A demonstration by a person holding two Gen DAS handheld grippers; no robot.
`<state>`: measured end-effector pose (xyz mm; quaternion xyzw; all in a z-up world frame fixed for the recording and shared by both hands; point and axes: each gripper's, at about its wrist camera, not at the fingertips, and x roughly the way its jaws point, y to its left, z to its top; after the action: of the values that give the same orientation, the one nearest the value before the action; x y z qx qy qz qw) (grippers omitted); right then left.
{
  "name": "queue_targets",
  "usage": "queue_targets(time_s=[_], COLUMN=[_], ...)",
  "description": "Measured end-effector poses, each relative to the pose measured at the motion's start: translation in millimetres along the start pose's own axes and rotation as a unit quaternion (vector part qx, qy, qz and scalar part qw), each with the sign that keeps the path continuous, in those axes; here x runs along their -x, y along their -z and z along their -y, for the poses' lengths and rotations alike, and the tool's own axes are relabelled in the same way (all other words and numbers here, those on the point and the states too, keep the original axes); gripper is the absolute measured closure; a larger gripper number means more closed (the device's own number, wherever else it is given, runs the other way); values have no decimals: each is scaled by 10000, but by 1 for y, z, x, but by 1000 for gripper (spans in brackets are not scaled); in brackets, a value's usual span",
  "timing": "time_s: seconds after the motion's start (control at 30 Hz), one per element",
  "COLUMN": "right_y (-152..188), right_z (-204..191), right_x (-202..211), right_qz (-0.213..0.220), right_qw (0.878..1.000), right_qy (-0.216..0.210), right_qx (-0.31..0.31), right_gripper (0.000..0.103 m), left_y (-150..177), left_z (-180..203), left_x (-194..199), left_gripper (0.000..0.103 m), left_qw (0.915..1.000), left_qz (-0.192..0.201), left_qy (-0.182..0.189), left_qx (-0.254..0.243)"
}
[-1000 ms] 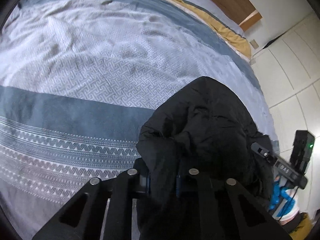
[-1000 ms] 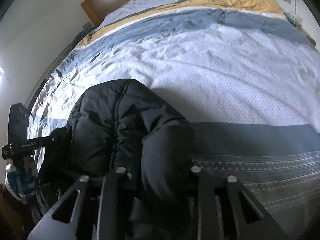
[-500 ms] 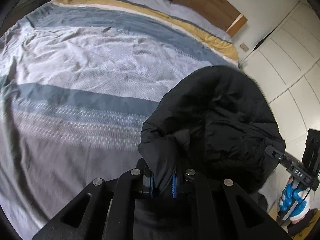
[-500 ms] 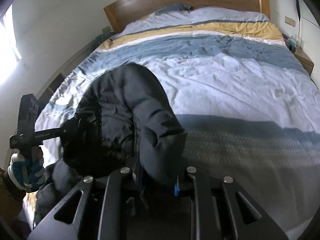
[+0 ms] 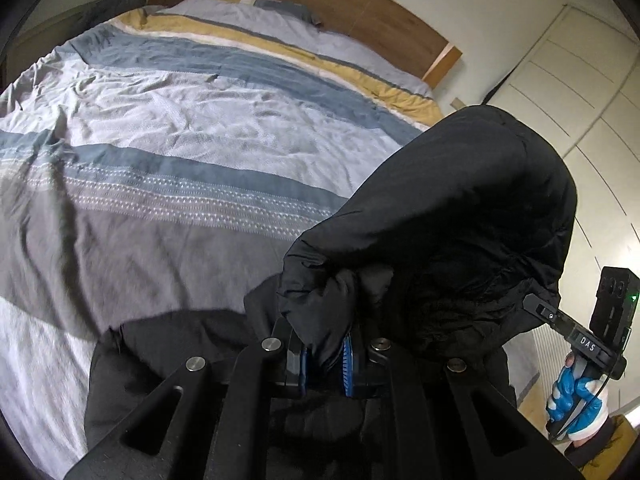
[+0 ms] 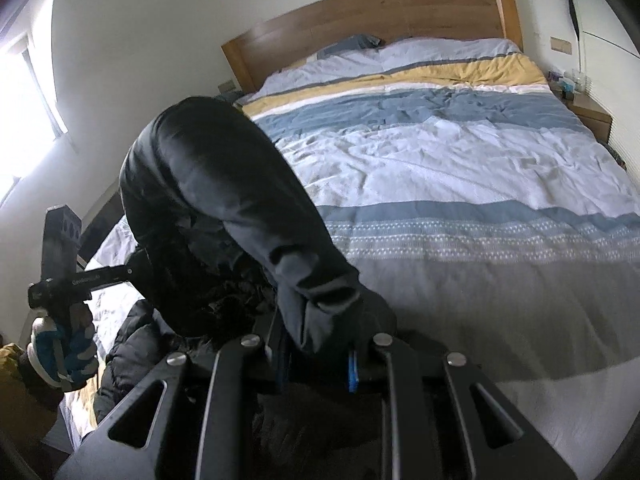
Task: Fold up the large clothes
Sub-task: 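Lift the held hem with both tools and fold it toward the collar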
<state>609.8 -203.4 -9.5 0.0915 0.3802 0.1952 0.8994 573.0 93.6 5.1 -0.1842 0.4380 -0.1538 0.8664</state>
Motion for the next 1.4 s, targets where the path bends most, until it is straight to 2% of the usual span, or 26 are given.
queue_targets(time_s=[0.43,0.57,0.73,0.83,1.03,1.1,1.3,1.4], right_y=[68,87,114,123,145,151,166,163], right_z=[-6,-9,-10,-15,-16,-16,-25,-41], right_x=[37,46,52,56,69,78,124,145], right_qz=[650,690,467,316,56,44,160,257], right_qw=[9976,9973,9987,9995,9985,9978,9962,9962], right_qy=[-233,-253,-160,69,521,643,847,830], right_qx=[22,79,-96,-28,-150,-178,-140,38], right_gripper=[83,83,82,80,71,66,55,52], left_y=[71,91,113,119,134,140,153,150], left_z=[-1,0,8,11,16,17,14,21], left_x=[27,39,43,40,48,56,106,126], left_gripper=[91,91,91,90,80,69,43,39], left_qw=[9987,9983,9982,9979,9938,9926,9939,9937], left_qz=[276,364,242,68,-143,-206,-107,7], left_qy=[136,135,-219,-468,-975,-1079,-1052,-1090], left_qx=[-400,-442,-497,-452,-506,-515,-303,-258])
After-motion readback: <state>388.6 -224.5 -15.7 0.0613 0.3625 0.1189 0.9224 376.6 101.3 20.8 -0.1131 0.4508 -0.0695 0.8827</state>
